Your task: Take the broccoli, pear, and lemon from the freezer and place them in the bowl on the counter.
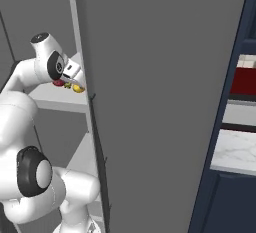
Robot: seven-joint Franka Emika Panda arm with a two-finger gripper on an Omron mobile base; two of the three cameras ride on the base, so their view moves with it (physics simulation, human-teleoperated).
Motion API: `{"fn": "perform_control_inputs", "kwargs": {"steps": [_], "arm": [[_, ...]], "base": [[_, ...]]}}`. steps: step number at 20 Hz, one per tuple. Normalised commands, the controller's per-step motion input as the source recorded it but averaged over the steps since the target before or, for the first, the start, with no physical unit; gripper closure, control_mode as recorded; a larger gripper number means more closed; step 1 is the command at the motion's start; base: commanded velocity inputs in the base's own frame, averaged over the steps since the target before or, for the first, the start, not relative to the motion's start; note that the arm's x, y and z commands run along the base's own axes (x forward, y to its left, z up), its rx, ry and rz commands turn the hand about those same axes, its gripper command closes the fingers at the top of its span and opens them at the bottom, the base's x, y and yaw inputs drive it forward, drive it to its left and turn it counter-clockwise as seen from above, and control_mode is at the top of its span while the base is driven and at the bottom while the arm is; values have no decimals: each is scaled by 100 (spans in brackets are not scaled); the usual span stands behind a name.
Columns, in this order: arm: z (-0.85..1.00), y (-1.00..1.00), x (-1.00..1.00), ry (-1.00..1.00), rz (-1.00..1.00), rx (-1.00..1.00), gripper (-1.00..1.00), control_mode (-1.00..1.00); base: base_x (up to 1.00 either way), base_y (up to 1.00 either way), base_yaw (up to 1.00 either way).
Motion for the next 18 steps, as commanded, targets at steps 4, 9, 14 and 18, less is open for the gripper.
{"fn": "perform_control_inputs", "kwargs": {"steps": [4,9,14,18], "arm": [[-24,-31,8,0,-1,0,-100,-100],[-24,-20,18,0,-3,0,-100,-100],[-44,-22,29,0,0,0,-100,-100],[-40,-16,19,0,0,0,100,-100]], "base": [[0,0,0],[0,0,0],[0,0,0],[0,0,0]]}}
